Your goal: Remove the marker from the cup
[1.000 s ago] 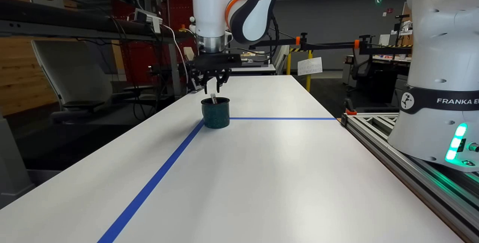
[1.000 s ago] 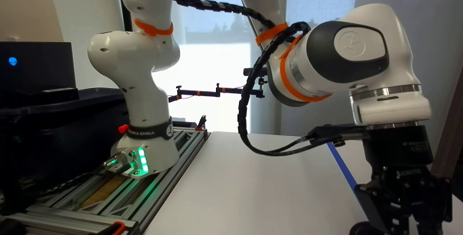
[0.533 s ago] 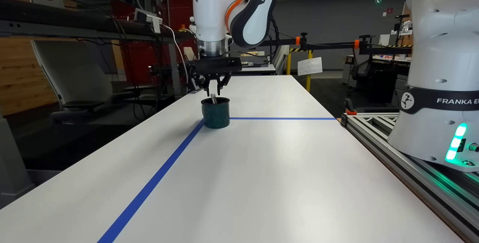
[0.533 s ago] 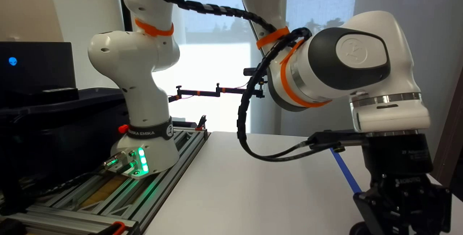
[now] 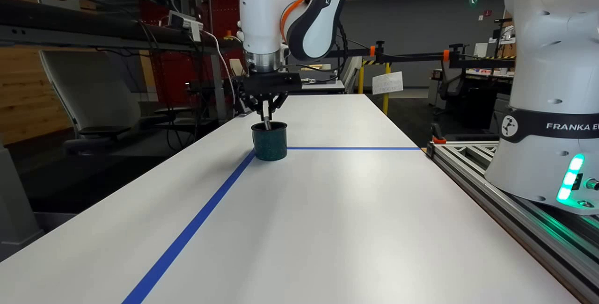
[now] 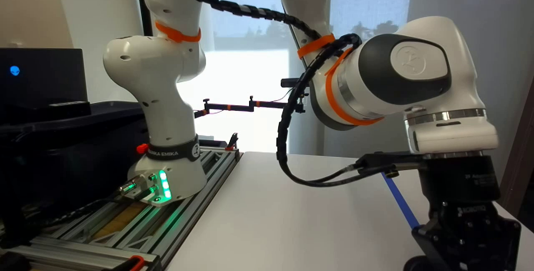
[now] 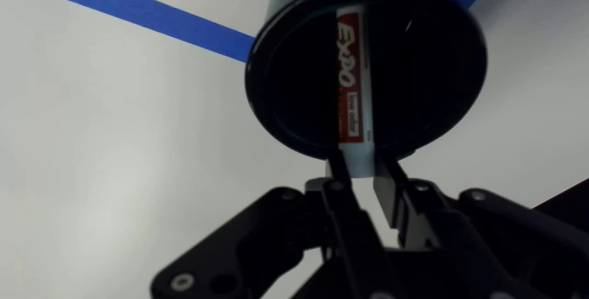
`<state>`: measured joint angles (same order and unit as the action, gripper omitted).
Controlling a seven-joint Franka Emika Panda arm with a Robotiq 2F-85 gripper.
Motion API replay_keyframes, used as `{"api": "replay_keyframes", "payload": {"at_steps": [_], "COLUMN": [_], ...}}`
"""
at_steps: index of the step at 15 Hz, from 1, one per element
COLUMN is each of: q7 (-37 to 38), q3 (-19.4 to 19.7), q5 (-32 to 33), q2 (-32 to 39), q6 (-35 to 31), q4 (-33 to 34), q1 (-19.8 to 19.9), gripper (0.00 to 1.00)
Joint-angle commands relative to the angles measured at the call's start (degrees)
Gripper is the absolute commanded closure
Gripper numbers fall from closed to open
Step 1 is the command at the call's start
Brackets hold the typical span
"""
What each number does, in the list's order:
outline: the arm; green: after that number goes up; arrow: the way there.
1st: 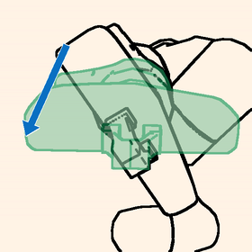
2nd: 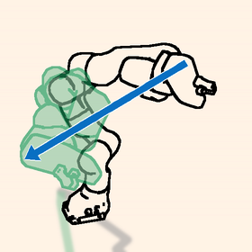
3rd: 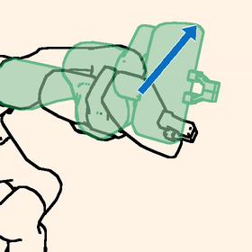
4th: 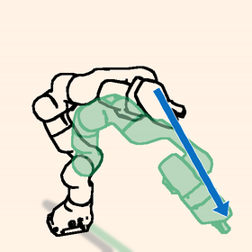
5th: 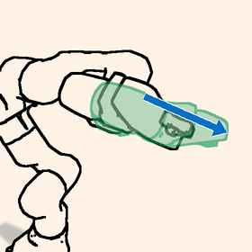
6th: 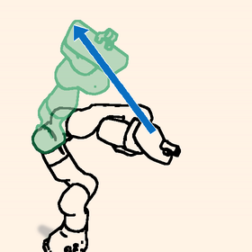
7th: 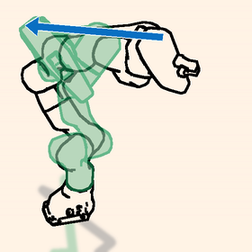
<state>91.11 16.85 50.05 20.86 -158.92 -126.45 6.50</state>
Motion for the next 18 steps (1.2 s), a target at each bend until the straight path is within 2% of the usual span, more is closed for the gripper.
{"api": "replay_keyframes", "payload": {"at_steps": [1,8,18], "q7": [-0.9,-2.8,-12.1], "q3": [0.7,-0.1,-1.9], "q5": [-1.1,-0.2,-5.4], "q2": [-1.4,-9.9,-21.3], "q6": [-0.3,0.9,0.5], "q4": [-0.8,-3.5,-10.6], "q1": [-1.0,-1.1,-1.2], "gripper": [0.95,0.95,0.95]}}
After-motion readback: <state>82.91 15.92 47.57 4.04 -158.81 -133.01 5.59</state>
